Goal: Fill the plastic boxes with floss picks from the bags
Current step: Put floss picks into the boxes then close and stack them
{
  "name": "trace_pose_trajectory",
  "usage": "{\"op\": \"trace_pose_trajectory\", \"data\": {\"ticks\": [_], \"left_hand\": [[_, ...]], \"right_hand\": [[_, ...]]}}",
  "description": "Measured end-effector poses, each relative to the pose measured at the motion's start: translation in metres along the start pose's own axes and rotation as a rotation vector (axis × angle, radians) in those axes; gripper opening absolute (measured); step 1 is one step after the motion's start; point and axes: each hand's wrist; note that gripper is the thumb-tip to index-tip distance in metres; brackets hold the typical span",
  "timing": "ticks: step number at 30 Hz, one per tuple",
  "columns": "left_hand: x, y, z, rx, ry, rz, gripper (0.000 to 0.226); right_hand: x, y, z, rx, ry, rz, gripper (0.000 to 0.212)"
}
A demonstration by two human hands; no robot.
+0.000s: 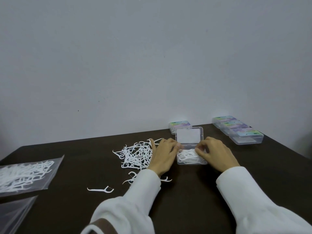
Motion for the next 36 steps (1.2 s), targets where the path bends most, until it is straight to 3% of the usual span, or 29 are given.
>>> {"op": "trace_pose_trajectory", "data": {"ticks": [9,21,27,32,36], "left_hand": [[0.011,-0.002,-0.005,0.082,0.153,-0.036,0.031],[0.014,-0.001,-0.002,0.051,0.170,-0.023,0.021],[0.016,0.004,-0.001,0.052,0.205,-0.049,0.021],[0.014,0.008,0.001,0.040,0.224,-0.051,0.020],[0.014,0.010,0.003,0.000,0.237,-0.028,0.022]], "right_hand": [[-0.007,-0.002,0.000,0.052,-0.080,-0.015,0.009],[0.001,0.001,0.003,0.043,-0.119,0.040,0.007],[0.006,0.001,0.000,0.131,-0.130,0.134,0.013],[0.007,0.002,0.000,0.047,-0.232,0.153,0.013],[0.016,0.007,0.005,0.229,-0.145,0.181,0.002]]}}
Point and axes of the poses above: each hand's wrist, its own y-axis away from the middle knuckle, its own z-axis out of the back of the hand, x = y × z, and after that the axes turned 14 degrees about -y, right-handed
